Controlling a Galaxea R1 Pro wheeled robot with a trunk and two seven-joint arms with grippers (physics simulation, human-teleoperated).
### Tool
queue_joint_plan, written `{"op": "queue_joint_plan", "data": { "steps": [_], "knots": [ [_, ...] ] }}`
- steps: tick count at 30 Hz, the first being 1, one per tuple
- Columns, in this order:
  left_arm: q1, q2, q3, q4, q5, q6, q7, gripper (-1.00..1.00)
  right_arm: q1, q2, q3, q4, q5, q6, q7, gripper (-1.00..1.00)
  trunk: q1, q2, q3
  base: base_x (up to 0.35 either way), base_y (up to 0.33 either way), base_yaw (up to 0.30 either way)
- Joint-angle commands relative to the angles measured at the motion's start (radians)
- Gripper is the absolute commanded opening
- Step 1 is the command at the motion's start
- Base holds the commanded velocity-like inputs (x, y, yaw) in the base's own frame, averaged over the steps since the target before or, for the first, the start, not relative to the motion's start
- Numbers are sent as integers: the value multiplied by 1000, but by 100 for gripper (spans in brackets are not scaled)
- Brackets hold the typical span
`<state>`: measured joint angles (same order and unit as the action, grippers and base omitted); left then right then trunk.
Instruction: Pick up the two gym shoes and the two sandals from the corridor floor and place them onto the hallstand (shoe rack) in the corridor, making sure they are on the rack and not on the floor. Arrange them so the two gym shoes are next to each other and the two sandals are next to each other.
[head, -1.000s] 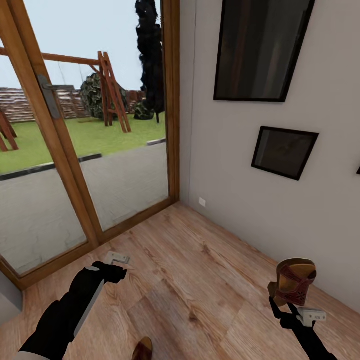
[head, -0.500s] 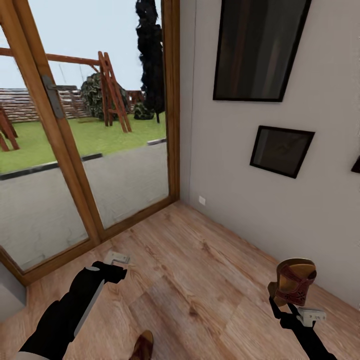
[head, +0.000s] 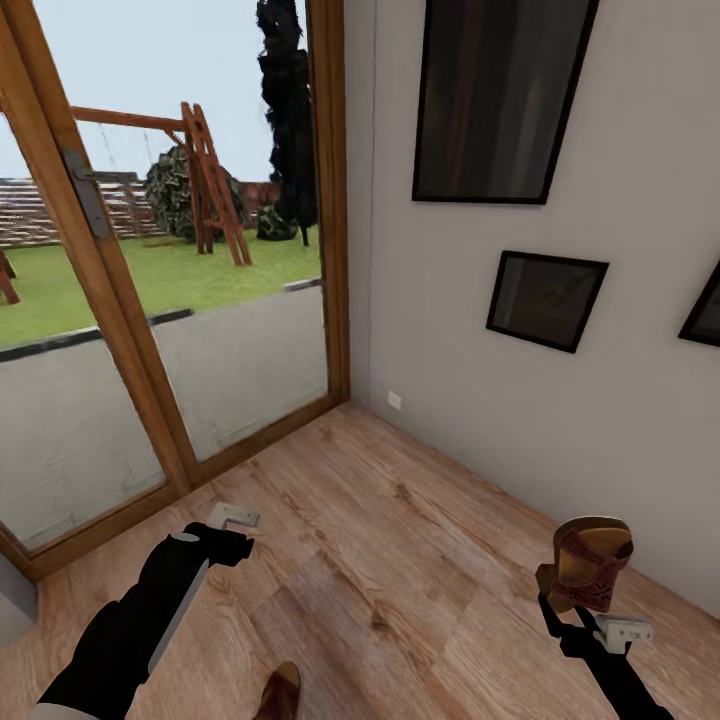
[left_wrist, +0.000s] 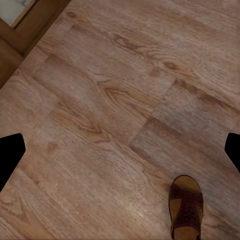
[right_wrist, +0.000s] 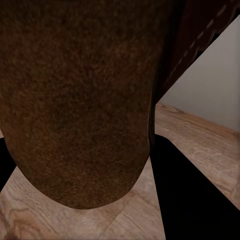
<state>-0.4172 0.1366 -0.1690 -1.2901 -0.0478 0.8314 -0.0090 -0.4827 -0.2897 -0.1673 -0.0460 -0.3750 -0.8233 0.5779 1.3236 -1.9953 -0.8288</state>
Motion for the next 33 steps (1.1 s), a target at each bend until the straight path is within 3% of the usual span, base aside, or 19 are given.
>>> {"op": "queue_joint_plan", "data": {
  "steps": [1,13,19,29,33],
  "knots": [
    [0,0,0,0,0,0,-1,100,0,0,0,0,-2,1,2,-100,0,0,0,0,0,-4],
    [1,0,0,0,1,0,-3,100,0,0,0,0,-2,1,2,-100,0,0,0,0,0,0],
    [1,0,-2,0,1,3,-3,100,0,0,0,0,-2,1,2,-100,-23,42,19,0,0,0],
    [2,0,-1,0,0,3,-3,100,0,0,0,0,-2,1,2,-100,-23,42,19,0,0,0],
    [2,0,-1,0,0,3,-3,100,0,0,0,0,-2,1,2,-100,-35,63,28,0,0,0]
  ]
}}
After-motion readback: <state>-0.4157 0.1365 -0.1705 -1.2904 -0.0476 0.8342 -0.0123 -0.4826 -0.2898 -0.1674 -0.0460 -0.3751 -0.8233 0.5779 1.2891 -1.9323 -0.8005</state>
